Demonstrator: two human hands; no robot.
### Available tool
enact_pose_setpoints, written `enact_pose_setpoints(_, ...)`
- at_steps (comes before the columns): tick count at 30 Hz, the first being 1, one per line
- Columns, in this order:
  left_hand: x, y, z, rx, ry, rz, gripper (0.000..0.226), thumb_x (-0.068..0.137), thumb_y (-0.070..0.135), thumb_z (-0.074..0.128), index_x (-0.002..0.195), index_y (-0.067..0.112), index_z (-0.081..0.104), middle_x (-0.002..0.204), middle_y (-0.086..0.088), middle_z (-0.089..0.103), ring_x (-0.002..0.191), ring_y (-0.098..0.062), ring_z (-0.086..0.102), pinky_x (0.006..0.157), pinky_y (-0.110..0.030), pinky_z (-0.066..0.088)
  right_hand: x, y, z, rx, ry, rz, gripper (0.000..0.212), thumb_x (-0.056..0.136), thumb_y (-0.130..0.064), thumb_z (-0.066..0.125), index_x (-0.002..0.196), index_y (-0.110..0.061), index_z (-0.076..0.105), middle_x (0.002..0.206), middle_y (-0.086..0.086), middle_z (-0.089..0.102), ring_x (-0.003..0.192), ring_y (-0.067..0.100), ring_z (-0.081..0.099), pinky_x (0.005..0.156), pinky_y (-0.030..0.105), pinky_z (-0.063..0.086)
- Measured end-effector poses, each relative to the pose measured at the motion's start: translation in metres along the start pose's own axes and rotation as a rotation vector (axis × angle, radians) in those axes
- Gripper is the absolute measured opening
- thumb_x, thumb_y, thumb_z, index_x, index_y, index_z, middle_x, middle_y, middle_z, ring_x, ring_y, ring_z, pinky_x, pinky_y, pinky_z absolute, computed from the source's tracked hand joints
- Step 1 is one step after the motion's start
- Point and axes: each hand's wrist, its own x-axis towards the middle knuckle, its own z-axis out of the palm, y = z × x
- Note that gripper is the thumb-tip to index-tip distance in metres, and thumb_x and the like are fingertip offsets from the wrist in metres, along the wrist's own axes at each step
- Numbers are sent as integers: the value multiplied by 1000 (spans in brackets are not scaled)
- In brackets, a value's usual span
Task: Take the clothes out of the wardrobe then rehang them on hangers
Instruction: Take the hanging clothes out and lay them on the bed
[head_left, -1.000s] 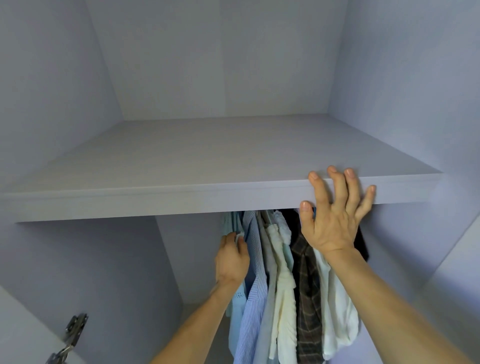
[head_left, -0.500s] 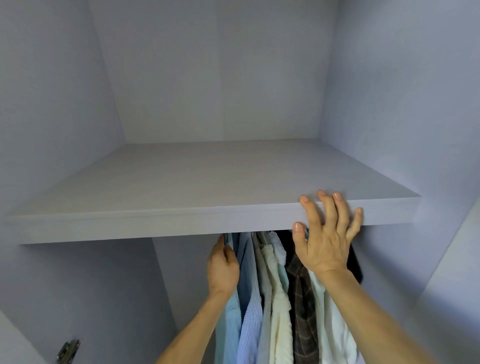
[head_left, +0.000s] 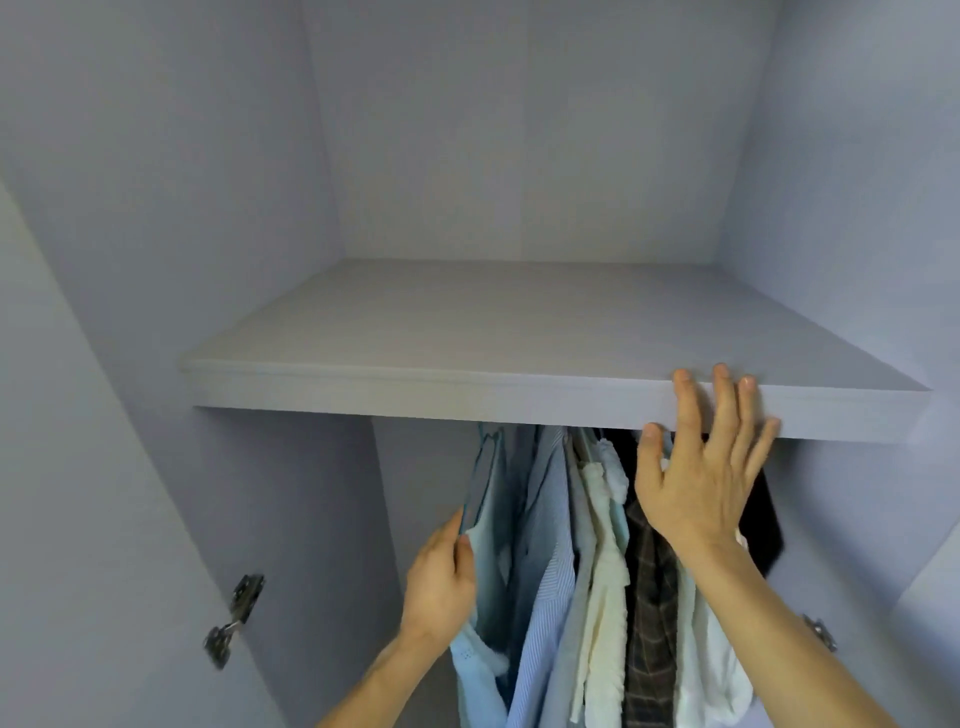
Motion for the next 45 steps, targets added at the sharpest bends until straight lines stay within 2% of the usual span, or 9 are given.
enact_pose_setpoints(3,-36,-25,-28,143,17,-38,45,106,25,38,151,28,40,137,8,58,120,-4,54,103,-14,38,-49,-23,2,232,-69,-10,63,91,-31,53,148,-7,41,158,16,30,147,34,28,119,54,21)
enact_pose_setpoints(5,-67,-36,-49,237,4,-61,44,106,28,37,149,32,41,125,20,58,107,8,54,92,-2,35,-96,-48,5,455,-328,133,58,89,-33,55,141,-8,47,151,11,40,139,32,40,114,47,33)
enact_pose_setpoints(10,-166,-53,-80,490,-30,-137,47,105,30,30,151,29,36,125,7,56,105,-24,58,88,-36,48,-175,-131,-3,962,-1130,626,46,95,-41,60,136,-34,39,117,-7,70,92,-1,68,79,18,46)
enact_pose_setpoints(14,-268,-63,-79,644,-50,-253,52,103,33,25,153,25,33,118,1,53,87,-36,57,76,-44,50,-230,-184,-19,1099,-1566,460,26,96,-44,56,119,-33,55,94,-9,76,70,12,73,79,33,49)
enact_pose_setpoints(18,-368,-62,-66,699,68,-462,54,101,43,19,149,30,40,120,2,58,87,-37,63,70,-48,52,-286,-207,-67,1149,-1706,250,28,102,-31,50,84,-22,70,74,-9,74,64,12,69,69,27,51)
enact_pose_setpoints(22,-452,-45,-54,720,255,-564,23,99,31,53,122,29,57,93,5,63,74,-24,66,50,-34,51,-328,-219,-128,1221,-1872,47,27,100,-33,55,82,-22,70,71,-5,73,68,13,70,77,42,57)
enact_pose_setpoints(29,-551,16,-8,414,807,-975,16,92,20,57,103,16,68,94,-3,63,86,-19,57,78,-31,45,-356,-215,-260,1502,-1893,-706,35,90,-71,48,92,-42,69,76,-23,71,71,-2,67,65,15,47)
enact_pose_setpoints(37,-658,119,72,53,1422,-1098,12,90,34,62,94,26,71,59,15,55,55,-1,48,58,-15,35,-366,-198,-394,1918,-1521,-1435,28,91,-55,60,103,-33,72,75,-18,56,74,8,55,72,33,50)
enact_pose_setpoints(45,-773,220,158,19,1730,-1202,20,90,45,64,87,31,79,67,20,69,62,1,60,59,-17,42,-416,-172,-494,1830,-1189,-2010,57,90,-75,31,101,-35,70,120,-13,63,128,17,48,102,40,29)
